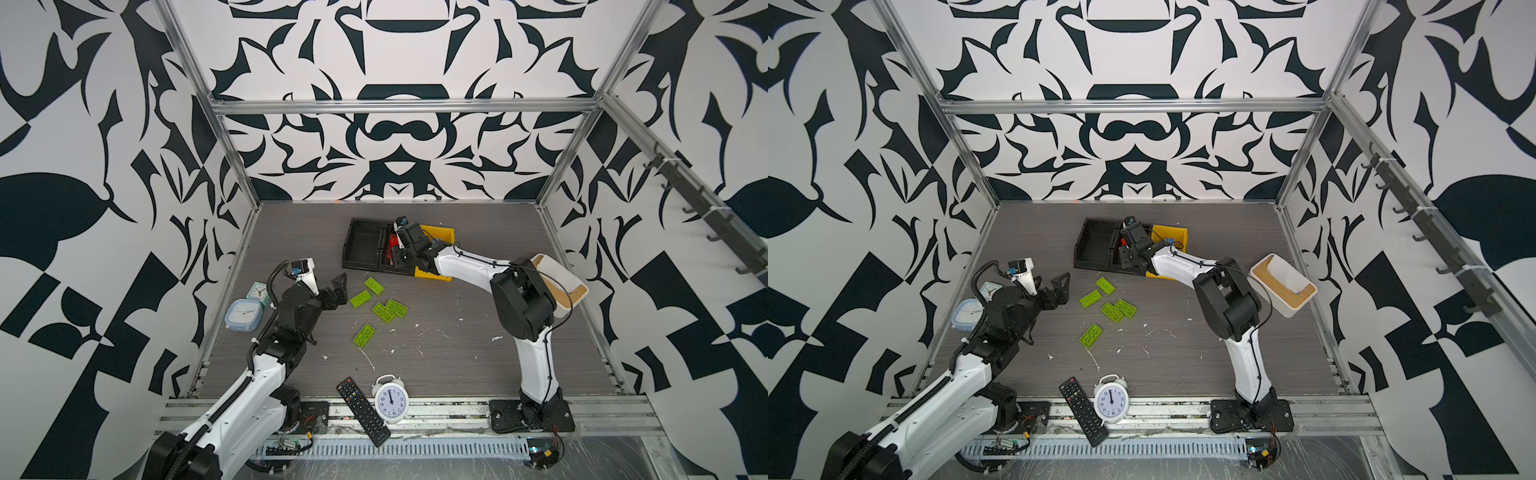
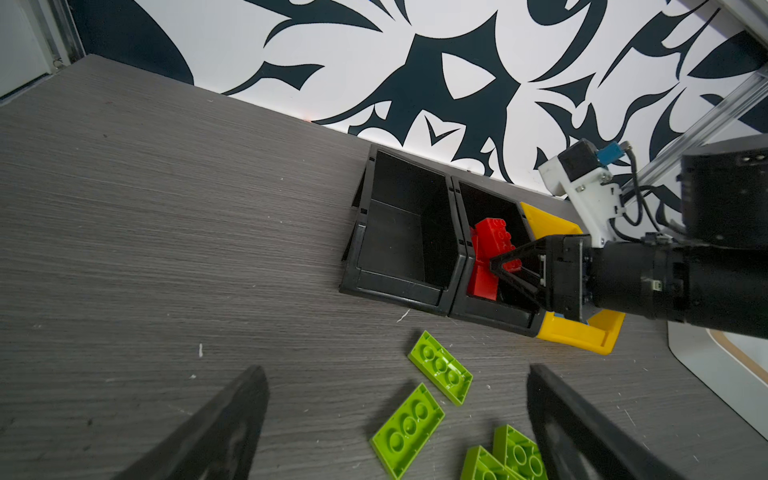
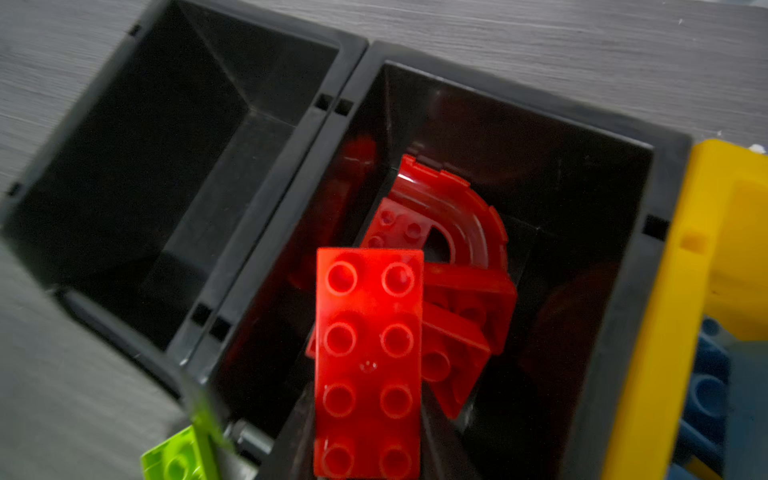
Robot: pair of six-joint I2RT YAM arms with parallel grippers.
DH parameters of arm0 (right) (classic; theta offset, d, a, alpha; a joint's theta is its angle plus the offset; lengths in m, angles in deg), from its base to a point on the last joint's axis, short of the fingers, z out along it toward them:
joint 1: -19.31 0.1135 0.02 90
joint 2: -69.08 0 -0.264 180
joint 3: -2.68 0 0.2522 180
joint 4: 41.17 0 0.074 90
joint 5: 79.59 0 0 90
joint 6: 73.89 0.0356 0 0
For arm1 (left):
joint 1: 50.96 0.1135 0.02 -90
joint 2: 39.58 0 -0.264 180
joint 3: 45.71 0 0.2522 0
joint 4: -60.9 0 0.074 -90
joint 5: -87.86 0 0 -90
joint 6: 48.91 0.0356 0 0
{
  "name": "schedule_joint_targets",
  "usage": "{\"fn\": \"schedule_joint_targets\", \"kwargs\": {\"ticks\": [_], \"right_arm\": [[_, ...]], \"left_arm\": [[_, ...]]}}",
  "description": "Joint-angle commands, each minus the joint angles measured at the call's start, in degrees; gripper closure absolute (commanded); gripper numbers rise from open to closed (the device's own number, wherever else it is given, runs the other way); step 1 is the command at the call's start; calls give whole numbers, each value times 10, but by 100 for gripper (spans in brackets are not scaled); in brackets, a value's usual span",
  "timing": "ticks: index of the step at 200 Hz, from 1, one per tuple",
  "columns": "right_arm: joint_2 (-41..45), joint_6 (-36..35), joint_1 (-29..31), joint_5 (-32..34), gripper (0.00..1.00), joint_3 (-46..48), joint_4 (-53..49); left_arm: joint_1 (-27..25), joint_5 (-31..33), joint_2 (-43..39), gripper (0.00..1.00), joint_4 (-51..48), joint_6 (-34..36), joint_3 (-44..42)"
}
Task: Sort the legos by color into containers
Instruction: 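Open the right gripper to drop the red brick into the bin, then lower the left gripper onto a lime-green brick while the right gripper withdraws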
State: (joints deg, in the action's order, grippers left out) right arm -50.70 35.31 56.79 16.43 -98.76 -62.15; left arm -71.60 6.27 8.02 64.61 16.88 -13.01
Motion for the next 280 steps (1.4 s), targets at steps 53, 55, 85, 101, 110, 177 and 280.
{"fn": "schedule_joint_targets", "kwargs": {"ticks": [53, 55, 85, 101, 110, 177, 280], "right_arm": [[55, 11, 8, -2, 33, -1, 42], [58, 11, 9, -4, 32, 1, 44], [137, 0, 31, -21, 25, 43, 46], [201, -17, 48, -27, 24, 86, 49], [247, -40, 60, -22, 23, 115, 50], [576, -137, -55, -72, 0, 365, 105], [737, -156, -90, 14, 6, 507, 121]], "left_arm": [[-1, -14, 51, 0, -64, -1, 58], [-1, -15, 53, 0, -67, 0, 60], [-1, -45, 72, 0, -120, -1, 96], [-4, -59, 71, 0, -177, -1, 121], [-11, -64, 70, 0, -211, 3, 133], [-174, -10, 149, 2, -445, -17, 209], [-257, 6, 335, 7, -494, -31, 252]]}}
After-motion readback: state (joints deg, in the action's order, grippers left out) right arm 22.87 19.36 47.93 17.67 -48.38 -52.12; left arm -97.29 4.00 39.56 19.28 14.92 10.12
